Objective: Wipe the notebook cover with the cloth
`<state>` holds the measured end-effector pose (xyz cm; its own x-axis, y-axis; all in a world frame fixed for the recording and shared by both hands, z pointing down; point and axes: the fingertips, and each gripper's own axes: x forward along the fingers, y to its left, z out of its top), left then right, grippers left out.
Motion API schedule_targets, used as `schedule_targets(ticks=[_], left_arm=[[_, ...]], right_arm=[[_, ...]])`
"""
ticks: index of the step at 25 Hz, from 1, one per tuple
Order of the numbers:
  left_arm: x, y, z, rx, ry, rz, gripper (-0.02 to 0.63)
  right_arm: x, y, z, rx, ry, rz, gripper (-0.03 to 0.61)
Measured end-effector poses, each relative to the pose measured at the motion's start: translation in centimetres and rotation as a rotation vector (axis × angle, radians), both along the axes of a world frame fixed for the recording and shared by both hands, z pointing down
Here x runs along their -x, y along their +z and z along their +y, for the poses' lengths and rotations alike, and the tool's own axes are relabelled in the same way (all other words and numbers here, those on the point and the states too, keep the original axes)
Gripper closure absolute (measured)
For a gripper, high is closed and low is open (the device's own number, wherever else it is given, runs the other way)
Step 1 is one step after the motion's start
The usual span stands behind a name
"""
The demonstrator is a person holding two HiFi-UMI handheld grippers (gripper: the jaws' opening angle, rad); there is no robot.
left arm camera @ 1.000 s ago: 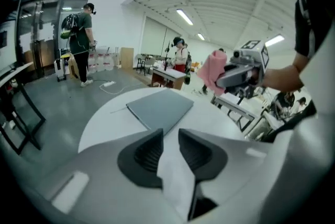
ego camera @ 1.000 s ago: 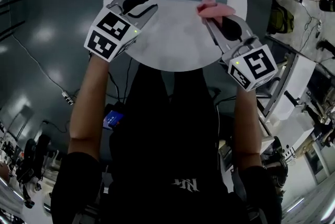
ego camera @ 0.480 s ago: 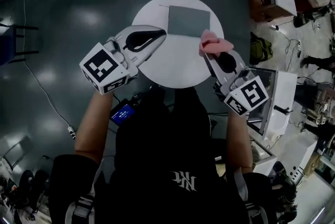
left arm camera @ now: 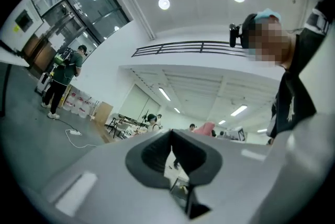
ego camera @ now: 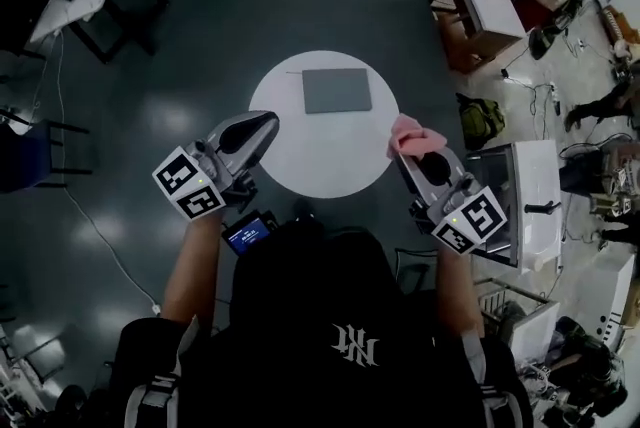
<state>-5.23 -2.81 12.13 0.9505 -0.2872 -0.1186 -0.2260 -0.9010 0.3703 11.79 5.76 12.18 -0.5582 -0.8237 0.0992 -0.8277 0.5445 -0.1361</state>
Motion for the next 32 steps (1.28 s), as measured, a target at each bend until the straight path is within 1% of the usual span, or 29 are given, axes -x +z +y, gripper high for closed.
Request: schedule_targets(ticks=[3, 5, 8, 10, 13, 17, 20, 23, 26, 29, 32], left_arm=[[0.8, -1.1, 2.7, 0.028, -0.02, 0.049, 0.611], [1.5, -2.4, 6.0, 0.01, -0.009, 0.072, 0.611], [2.6, -3.7, 12.6, -0.031, 0.016, 0.075, 0.611], [2.8, -3.4, 15.0, -0.037, 0.031, 0.06, 0.611], [2.4, -1.5, 17.1, -0.007, 0.067, 0.02, 0.611], [2.7, 1.2, 25.0, 0.009, 0.141, -0.078, 0.611], [4.5, 0.9, 29.1, 0.005, 0.179, -0.112, 0.611], [6.1, -0.7, 30.9, -0.027, 0.227, -0.138, 0.611], [6.5, -2.3, 31.6, -0.06, 0.28, -0.151, 0.611], [7.2, -3.5, 31.6, -0.081, 0.323, -0.127, 0.611], [9.1, -4.2, 32.0, -0.098, 0.37, -0.095, 0.611]], right_arm=[[-0.1, -1.5, 3.3, -0.017, -0.007, -0.052, 0.552], [0.6, -2.7, 6.7, -0.045, -0.019, -0.073, 0.552], [2.4, -3.6, 13.4, -0.075, -0.041, -0.131, 0.552], [3.4, -3.2, 16.0, -0.075, -0.044, -0.167, 0.552], [4.4, -1.8, 17.5, -0.054, -0.04, -0.203, 0.552], [6.0, 0.3, 23.0, -0.028, -0.042, -0.253, 0.552], [8.8, 0.8, 24.9, -0.011, -0.08, -0.26, 0.552], [12.2, -0.8, 25.5, -0.029, -0.122, -0.248, 0.552], [15.0, -2.8, 26.3, -0.054, -0.143, -0.243, 0.552], [17.6, -3.1, 27.3, -0.041, -0.131, -0.242, 0.552], [19.9, -2.3, 28.1, -0.021, -0.087, -0.23, 0.552]])
